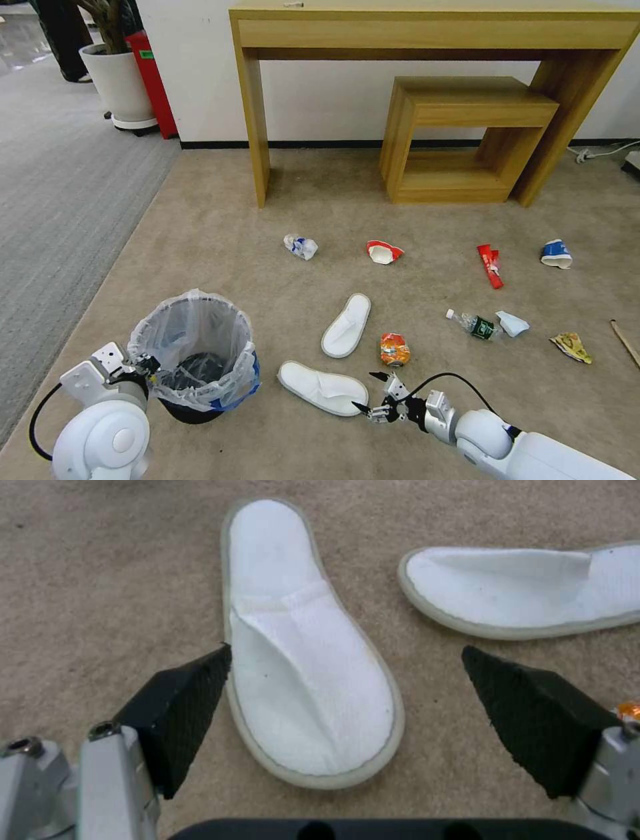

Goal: Pick up the trash bin and place the garbage on the floor into it.

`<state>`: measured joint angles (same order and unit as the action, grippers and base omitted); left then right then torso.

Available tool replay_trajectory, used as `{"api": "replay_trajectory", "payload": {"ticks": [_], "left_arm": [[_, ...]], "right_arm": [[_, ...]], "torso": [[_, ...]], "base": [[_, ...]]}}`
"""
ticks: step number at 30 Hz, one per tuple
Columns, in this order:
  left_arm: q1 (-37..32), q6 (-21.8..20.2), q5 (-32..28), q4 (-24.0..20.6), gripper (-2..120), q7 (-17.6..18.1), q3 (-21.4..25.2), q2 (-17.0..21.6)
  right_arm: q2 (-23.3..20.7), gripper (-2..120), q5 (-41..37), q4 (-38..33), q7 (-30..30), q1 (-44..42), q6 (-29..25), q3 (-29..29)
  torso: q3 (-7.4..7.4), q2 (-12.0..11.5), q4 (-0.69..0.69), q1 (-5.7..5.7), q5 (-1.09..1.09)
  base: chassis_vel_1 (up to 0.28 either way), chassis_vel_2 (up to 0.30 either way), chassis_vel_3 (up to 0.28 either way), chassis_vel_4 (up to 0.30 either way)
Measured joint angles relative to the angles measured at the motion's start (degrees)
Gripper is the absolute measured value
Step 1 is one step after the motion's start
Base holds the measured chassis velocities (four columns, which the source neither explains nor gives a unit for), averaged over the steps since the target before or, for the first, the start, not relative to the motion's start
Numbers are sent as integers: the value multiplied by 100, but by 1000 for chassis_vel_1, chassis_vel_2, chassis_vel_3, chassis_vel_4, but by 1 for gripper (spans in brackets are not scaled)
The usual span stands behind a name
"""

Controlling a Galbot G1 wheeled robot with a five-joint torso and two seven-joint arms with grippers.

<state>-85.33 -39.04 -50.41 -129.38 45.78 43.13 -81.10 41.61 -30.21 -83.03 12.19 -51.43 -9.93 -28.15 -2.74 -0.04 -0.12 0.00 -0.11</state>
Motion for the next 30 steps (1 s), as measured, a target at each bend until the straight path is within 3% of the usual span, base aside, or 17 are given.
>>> {"api": "replay_trajectory", "payload": {"ticks": [30], "left_arm": [[8, 24, 118, 94, 1, -50, -16, -63]], "right_arm": [[104, 88, -165, 129, 157, 262, -105, -151]], "torso": [[0, 0, 0, 0, 0]], "base": [[0, 0, 0, 0]]}}
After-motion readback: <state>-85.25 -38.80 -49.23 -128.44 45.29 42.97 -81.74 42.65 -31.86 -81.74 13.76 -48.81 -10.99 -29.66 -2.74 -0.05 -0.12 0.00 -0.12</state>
